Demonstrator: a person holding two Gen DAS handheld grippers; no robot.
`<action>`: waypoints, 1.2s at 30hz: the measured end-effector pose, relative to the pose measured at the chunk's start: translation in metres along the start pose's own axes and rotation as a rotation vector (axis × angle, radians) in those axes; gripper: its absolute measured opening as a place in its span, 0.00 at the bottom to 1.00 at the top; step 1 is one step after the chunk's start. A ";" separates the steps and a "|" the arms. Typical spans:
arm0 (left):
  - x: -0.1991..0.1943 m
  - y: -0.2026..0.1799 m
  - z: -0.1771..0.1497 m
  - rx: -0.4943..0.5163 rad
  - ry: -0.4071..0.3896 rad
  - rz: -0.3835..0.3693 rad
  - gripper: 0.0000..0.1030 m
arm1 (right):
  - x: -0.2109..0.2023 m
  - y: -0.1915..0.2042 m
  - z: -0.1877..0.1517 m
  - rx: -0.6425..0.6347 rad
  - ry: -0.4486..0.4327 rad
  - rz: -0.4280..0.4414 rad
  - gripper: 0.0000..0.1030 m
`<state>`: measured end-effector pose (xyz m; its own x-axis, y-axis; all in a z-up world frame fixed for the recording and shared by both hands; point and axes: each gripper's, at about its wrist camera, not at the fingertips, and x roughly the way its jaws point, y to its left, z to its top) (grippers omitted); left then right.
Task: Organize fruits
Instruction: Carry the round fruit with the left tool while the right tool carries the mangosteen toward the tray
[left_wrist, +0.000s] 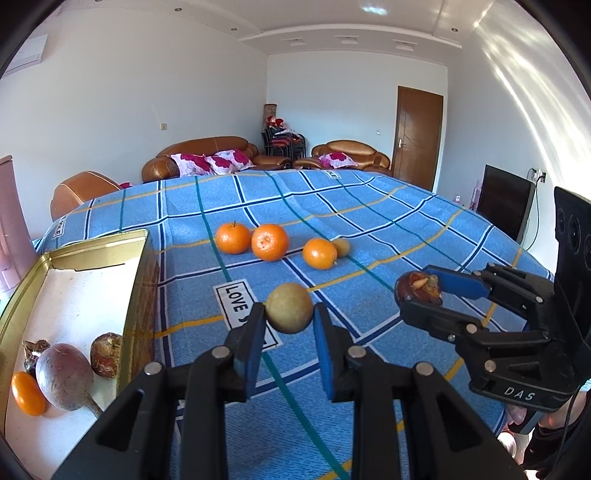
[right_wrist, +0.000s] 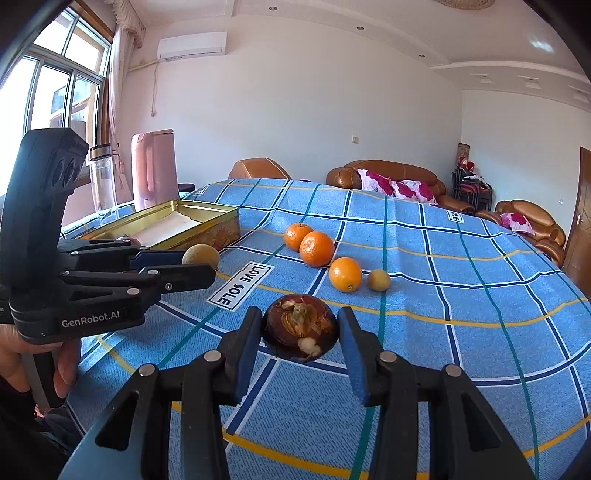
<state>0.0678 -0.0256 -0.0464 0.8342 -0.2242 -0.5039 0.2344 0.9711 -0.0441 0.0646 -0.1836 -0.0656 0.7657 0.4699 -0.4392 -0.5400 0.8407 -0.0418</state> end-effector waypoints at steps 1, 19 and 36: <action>-0.001 0.001 0.000 -0.002 -0.003 0.000 0.27 | -0.001 0.000 0.000 -0.001 -0.005 0.000 0.43; -0.011 -0.004 -0.001 0.019 -0.059 0.020 0.27 | -0.007 0.003 -0.002 -0.017 -0.050 -0.008 0.43; -0.022 -0.009 -0.003 0.046 -0.125 0.049 0.27 | -0.019 0.007 -0.007 -0.045 -0.131 0.000 0.43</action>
<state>0.0462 -0.0292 -0.0374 0.9000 -0.1880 -0.3933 0.2122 0.9770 0.0186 0.0438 -0.1884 -0.0634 0.8029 0.5039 -0.3185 -0.5532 0.8289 -0.0831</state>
